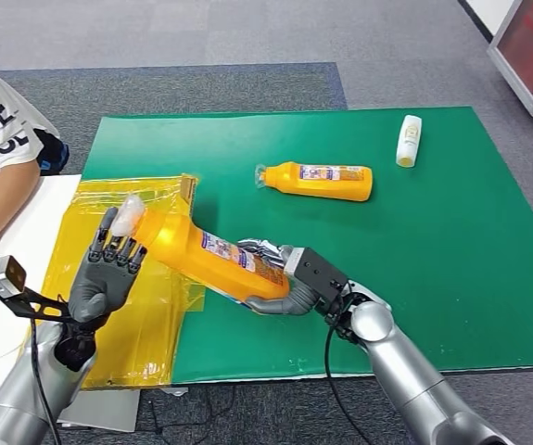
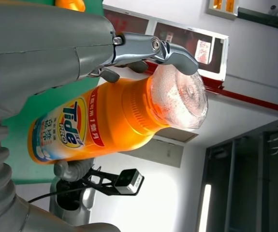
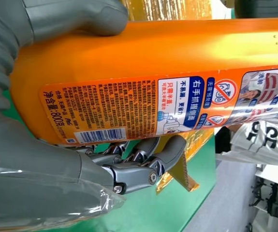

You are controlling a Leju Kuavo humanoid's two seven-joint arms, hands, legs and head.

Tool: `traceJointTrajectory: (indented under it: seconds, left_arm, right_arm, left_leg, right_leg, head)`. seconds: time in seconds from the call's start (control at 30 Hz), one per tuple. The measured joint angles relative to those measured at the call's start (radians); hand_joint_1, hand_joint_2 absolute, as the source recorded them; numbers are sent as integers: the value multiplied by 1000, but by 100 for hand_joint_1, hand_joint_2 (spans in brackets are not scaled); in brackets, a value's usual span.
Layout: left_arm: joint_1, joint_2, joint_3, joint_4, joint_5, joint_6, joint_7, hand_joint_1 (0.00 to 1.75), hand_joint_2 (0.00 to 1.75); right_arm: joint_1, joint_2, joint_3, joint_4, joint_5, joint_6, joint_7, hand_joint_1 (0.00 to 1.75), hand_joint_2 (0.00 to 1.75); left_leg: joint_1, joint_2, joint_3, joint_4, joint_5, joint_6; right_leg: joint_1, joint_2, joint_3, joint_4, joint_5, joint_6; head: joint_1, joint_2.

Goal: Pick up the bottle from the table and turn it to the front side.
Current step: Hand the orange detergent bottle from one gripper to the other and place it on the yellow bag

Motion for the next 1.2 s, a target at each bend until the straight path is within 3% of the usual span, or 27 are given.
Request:
traceJointTrajectory:
  seconds: [0.67, 1.2]
  left_arm:
    - [0, 5, 1, 7, -40, 47, -32, 0, 175]
    - [100, -22, 91, -12, -11, 84, -63, 0, 175]
  right_arm:
    - [31, 2, -5, -15, -115, 54, 3, 175, 175]
    - [47, 4, -23, -49, -148, 50, 1, 175, 175]
  left_leg:
    - [0, 0, 0, 0, 0, 0]
    - [0, 1, 0, 0, 0, 0]
  right_leg:
    - [0, 0, 0, 0, 0, 0]
    - [0, 1, -1, 0, 0, 0]
  head:
    - [0, 0]
    - [0, 0]
